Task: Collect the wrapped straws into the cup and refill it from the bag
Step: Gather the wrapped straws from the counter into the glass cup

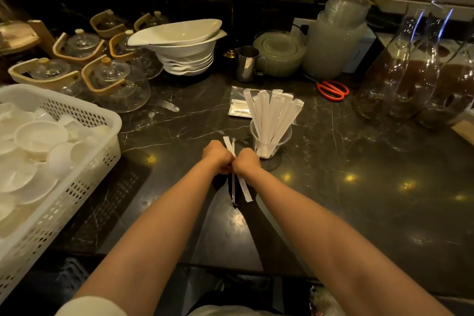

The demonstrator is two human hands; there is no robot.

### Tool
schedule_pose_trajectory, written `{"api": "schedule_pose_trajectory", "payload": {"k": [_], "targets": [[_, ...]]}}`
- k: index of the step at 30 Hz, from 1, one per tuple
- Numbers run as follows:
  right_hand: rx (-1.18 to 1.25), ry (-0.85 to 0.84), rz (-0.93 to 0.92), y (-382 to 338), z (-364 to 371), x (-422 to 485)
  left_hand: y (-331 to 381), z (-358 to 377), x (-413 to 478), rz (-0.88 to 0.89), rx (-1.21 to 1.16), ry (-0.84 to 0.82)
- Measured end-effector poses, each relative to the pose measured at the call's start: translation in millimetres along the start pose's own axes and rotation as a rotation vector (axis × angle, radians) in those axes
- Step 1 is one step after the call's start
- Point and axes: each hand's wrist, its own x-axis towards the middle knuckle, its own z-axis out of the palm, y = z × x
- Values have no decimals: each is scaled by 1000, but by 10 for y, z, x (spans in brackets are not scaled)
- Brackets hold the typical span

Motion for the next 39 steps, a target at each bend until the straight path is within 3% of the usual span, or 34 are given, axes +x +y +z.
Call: {"api": "schedule_pose_trajectory", "payload": {"k": [14, 19, 27, 34, 39], "targets": [[-128, -94, -71, 45, -53, 29, -63, 0, -27, 2, -63, -122], [39, -128, -102, 103, -38, 19, -87, -112, -130, 28, -128, -163], [279, -111, -332, -81, -414, -283, 242, -502, -454, 347, 24, -119], [311, 101, -562, -261, -1090, -463, 848, -708, -796, 691, 58, 5], [328, 187, -589, -204, -1519, -450, 1200, -573, -865, 867, 100, 49]]}}
